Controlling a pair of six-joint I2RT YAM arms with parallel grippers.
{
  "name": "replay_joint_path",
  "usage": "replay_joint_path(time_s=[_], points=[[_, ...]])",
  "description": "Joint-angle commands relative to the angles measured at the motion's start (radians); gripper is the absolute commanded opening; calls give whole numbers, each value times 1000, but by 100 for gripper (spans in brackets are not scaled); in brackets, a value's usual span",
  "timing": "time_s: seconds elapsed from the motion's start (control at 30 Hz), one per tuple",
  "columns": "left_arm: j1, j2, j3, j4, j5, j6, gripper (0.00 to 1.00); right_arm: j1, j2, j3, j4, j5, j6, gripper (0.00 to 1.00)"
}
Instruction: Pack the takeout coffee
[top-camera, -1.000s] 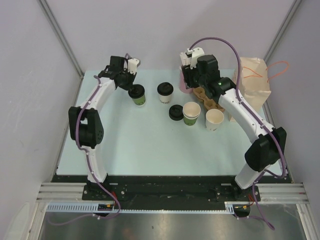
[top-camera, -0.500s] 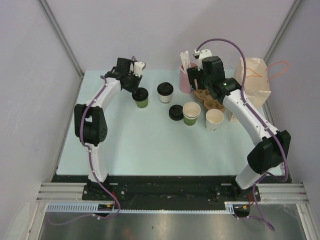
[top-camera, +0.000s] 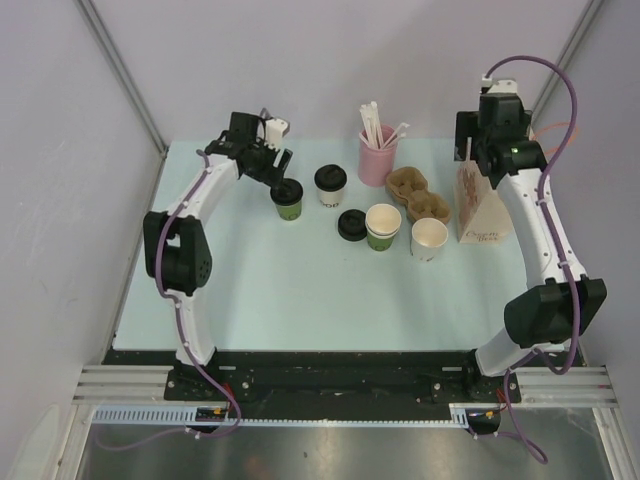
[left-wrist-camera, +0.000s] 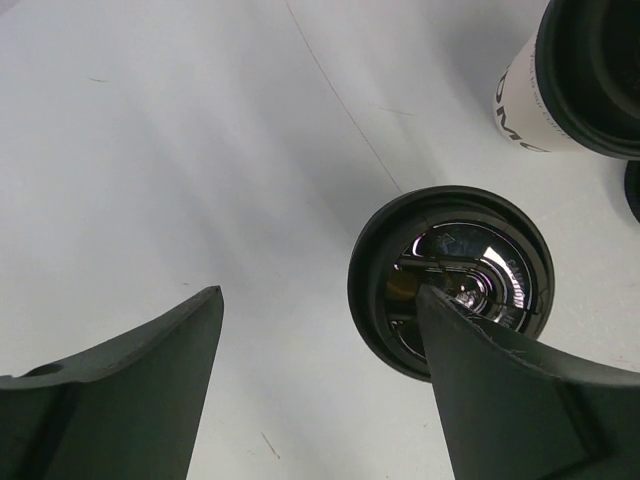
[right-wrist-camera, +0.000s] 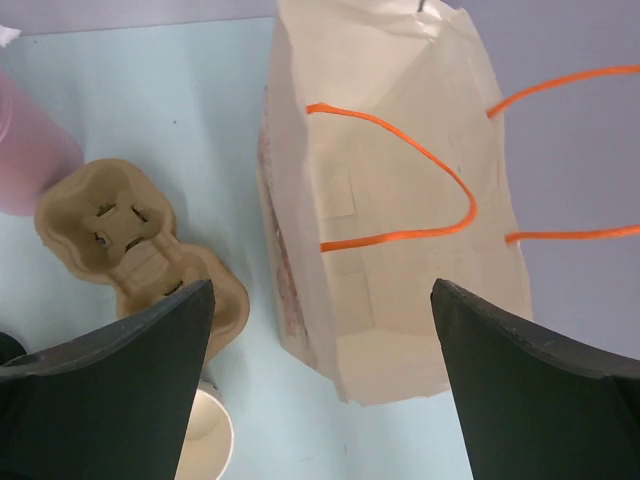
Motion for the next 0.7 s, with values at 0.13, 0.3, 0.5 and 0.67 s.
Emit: replay_joint_path(time_s=[0.13, 0.3, 0.5, 0.67], points=[[-1, -139, -3, -2, -2, 6, 86, -29, 26, 3, -103, -7, 28, 83], [1, -191, -39, -5, 21, 14, 85, -47, 46, -21, -117, -26, 20, 70], [-1, -229, -74, -5, 38, 14, 84, -60, 47, -27, -105, -21, -44, 19], [-1, -289, -105, -8, 42, 17, 83, -63, 9, -20, -88, 51, -75, 0]])
